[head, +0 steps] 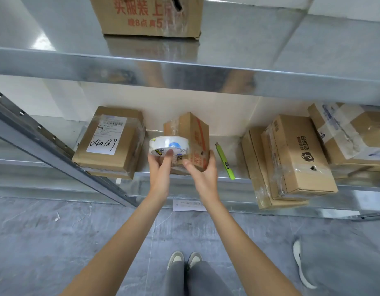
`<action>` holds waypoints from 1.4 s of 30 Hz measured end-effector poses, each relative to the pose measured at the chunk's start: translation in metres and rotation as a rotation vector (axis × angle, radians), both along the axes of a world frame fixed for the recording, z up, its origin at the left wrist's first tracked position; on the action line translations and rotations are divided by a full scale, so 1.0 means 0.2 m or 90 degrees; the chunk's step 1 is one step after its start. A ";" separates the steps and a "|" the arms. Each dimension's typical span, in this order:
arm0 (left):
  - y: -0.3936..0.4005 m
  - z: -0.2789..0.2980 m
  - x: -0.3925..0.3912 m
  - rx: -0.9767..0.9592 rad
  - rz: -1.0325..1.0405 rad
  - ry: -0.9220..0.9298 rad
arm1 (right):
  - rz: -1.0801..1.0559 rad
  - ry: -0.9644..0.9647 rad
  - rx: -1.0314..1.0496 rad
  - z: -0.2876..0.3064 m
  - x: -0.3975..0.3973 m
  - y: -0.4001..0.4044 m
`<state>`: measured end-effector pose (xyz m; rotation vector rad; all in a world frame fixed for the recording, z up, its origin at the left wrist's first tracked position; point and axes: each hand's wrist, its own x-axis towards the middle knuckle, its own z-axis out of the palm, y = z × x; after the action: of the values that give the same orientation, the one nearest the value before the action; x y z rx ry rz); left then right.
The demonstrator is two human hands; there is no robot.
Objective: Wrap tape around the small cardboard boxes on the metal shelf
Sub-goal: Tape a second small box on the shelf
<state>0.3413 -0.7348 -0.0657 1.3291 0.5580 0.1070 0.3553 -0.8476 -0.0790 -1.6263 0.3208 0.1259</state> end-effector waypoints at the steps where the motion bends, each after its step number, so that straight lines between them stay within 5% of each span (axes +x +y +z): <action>1: 0.01 0.01 0.02 0.023 0.017 -0.002 | 0.009 0.006 0.045 -0.01 -0.01 0.01; 4: 0.03 0.01 0.09 0.139 -0.003 0.067 | 0.059 0.061 0.093 -0.05 0.00 0.00; 8: -0.01 -0.01 0.16 0.322 -0.120 0.104 | 0.137 0.144 -0.039 -0.13 0.02 -0.06; 17: -0.13 -0.03 0.16 0.554 -0.127 0.157 | 0.101 -0.005 -0.097 -0.16 -0.02 -0.05; 23: 0.10 -0.03 0.18 0.502 -0.070 0.075 | 0.135 -0.059 -0.147 -0.12 -0.05 -0.01; 29: 0.11 -0.02 0.18 0.467 -0.066 0.058 | 0.231 -0.172 -0.588 -0.09 0.00 0.05; 34: 0.05 -0.02 0.17 0.381 -0.025 0.139 | 0.292 -0.193 -0.693 -0.11 0.00 0.01; 42: 0.12 0.00 0.15 0.245 0.092 0.102 | 0.289 -0.160 -0.756 -0.09 0.00 0.02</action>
<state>0.3720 -0.7112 -0.0661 1.6804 0.7982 0.2374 0.3556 -0.8432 -0.0965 -2.8444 -0.2505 0.0680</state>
